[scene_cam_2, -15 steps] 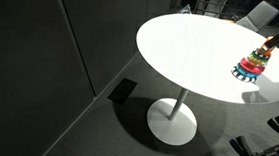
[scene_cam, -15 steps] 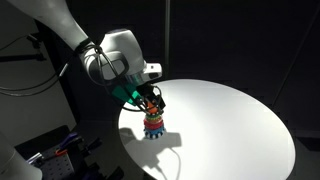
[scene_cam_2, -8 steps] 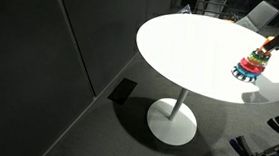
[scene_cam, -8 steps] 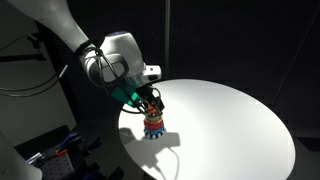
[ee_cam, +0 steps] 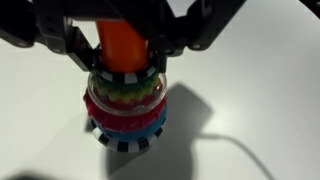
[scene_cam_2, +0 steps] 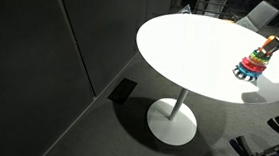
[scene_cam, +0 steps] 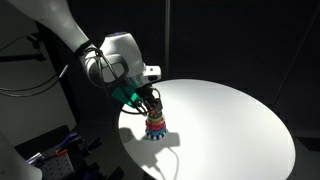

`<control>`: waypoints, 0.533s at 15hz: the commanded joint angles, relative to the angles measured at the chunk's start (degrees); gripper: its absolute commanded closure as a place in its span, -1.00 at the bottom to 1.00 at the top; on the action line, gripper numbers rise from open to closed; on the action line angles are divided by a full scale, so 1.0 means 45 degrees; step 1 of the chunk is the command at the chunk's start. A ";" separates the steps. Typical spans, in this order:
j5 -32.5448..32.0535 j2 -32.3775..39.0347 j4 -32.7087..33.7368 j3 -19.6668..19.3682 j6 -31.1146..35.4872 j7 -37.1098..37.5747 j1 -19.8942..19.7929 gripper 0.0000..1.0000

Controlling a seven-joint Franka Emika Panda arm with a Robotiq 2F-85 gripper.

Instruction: Move the orange stand to the left then put the stripped ring on the table

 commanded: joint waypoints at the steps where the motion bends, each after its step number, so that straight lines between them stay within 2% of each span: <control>1: 0.0383 -0.0074 0.0016 0.0060 0.0103 -0.0026 -0.0055 0.20; 8: 0.0040 -0.0702 0.0220 -0.0069 -0.0354 0.0275 -0.0097 0.20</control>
